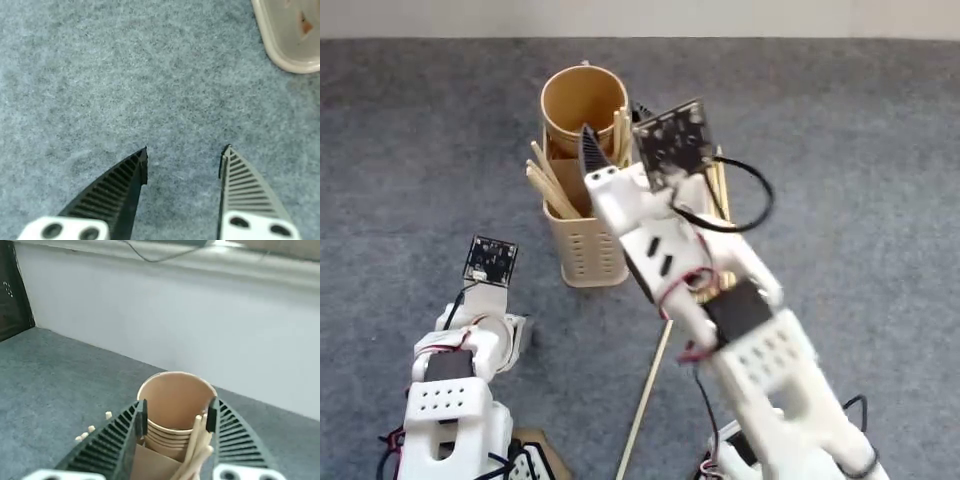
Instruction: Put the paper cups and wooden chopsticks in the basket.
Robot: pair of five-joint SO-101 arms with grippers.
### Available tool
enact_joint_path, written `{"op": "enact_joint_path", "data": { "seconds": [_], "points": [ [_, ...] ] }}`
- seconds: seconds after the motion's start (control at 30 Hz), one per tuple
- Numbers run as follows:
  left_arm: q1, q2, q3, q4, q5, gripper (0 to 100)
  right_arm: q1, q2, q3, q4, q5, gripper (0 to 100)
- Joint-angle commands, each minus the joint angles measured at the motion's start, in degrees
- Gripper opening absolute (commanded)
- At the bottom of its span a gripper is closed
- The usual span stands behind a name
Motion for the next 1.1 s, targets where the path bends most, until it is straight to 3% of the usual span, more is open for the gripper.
{"op": "enact_joint_path", "data": {
  "seconds": [0.0, 0.17, 0.33, 0.73, 1.07],
  "points": [
    [0.84, -0.31, 0.04, -0.79, -0.97, 26, 1.89, -6.37, -15.52, 24.04, 3.43, 19.5],
    [0.84, -0.31, 0.04, -0.79, -0.97, 26, 14.11, -5.32, -27.03, 41.71, 3.69, 19.5],
    [0.84, -0.31, 0.04, -0.70, -0.97, 26, 25.27, 0.75, -23.96, 45.14, 6.77, 19.5],
    [0.84, -0.31, 0.04, -0.70, -0.97, 26, 25.80, 22.02, -5.49, 31.16, 7.74, 19.5],
    [0.84, -0.31, 0.04, -0.70, -0.97, 26, 25.89, 37.49, -1.63, 19.65, 8.09, 19.5]
  ]
}}
